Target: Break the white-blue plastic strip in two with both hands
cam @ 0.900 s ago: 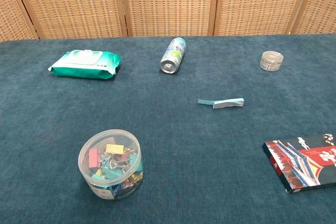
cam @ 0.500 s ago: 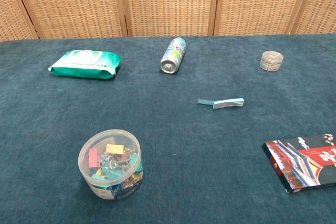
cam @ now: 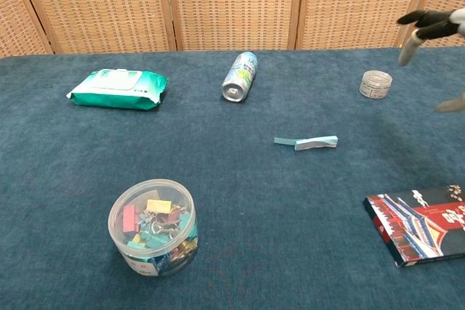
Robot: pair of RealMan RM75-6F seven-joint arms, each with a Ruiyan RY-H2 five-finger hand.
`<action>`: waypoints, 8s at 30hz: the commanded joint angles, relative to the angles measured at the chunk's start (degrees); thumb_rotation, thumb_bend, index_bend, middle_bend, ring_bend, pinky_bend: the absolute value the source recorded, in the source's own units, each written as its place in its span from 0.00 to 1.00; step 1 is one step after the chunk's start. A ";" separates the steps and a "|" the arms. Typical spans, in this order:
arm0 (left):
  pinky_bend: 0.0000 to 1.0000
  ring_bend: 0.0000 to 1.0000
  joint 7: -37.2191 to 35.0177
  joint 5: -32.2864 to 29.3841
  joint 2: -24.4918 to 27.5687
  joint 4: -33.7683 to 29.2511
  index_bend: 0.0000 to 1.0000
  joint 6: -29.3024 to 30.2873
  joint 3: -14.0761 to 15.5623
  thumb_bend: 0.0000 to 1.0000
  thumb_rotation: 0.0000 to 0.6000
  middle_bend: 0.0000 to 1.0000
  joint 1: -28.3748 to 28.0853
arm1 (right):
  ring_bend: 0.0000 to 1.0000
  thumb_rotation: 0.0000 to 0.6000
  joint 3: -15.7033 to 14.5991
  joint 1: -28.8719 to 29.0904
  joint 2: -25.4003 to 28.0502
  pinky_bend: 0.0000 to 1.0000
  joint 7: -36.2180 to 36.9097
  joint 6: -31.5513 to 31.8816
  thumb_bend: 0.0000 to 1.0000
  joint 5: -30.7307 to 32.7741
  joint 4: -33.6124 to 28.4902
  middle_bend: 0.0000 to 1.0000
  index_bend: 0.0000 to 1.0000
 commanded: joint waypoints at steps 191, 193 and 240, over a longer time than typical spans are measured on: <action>0.98 1.00 -6.76 -7.24 -35.33 35.90 0.80 -20.70 -11.53 0.64 1.00 1.00 -43.29 | 0.00 1.00 1.38 20.09 -13.44 0.00 -29.39 6.74 0.57 31.55 -9.48 0.01 0.62; 0.98 1.00 -8.38 -6.27 -33.58 36.87 0.80 -19.83 -10.21 0.64 1.00 1.00 -41.94 | 0.00 1.00 1.12 19.86 -13.45 0.00 -28.66 6.33 0.57 31.50 -8.76 0.01 0.62; 0.00 0.00 -25.66 -7.38 1.33 13.09 0.00 0.89 2.38 0.00 1.00 0.00 -8.19 | 0.00 1.00 -14.45 -12.66 1.78 0.00 6.74 36.77 0.00 -0.67 1.99 0.00 0.00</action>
